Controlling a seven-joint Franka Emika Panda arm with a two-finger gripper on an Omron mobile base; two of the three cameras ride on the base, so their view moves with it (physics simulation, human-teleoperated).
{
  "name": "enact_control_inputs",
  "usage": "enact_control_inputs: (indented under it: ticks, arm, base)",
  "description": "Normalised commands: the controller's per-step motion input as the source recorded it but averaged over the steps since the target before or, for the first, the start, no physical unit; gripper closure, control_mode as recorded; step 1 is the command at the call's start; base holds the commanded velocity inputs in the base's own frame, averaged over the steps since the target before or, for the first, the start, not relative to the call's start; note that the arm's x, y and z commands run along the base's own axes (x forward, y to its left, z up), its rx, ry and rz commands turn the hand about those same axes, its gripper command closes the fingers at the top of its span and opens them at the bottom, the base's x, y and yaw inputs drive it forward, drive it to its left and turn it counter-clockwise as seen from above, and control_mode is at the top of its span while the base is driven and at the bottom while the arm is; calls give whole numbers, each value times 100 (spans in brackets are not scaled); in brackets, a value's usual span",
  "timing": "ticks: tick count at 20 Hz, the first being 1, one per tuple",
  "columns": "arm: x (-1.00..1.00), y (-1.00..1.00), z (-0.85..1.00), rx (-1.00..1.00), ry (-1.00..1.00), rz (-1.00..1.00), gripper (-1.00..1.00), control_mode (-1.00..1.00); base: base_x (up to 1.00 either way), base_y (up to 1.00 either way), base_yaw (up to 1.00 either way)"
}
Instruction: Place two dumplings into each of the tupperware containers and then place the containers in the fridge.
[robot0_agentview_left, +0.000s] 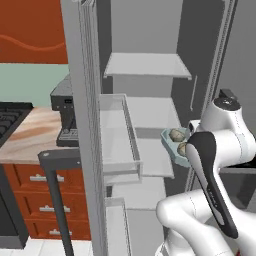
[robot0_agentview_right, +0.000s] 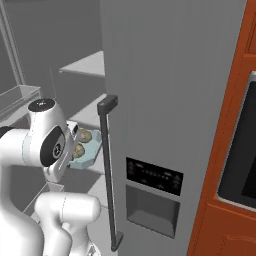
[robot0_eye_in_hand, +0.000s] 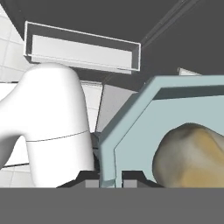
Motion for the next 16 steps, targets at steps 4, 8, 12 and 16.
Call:
enact_control_inputs:
  ticks: [4, 8, 12, 16]
  arm:
    - [0, 0, 0, 0, 0, 0, 100, 100]
    - [0, 0, 0, 0, 0, 0, 100, 100]
    - [0, 0, 0, 0, 0, 0, 100, 100]
    - [0, 0, 0, 0, 0, 0, 100, 100]
  base:
    - [0, 16, -16]
    - [2, 21, -10]
    - [16, 4, -3]
    - [6, 9, 0]
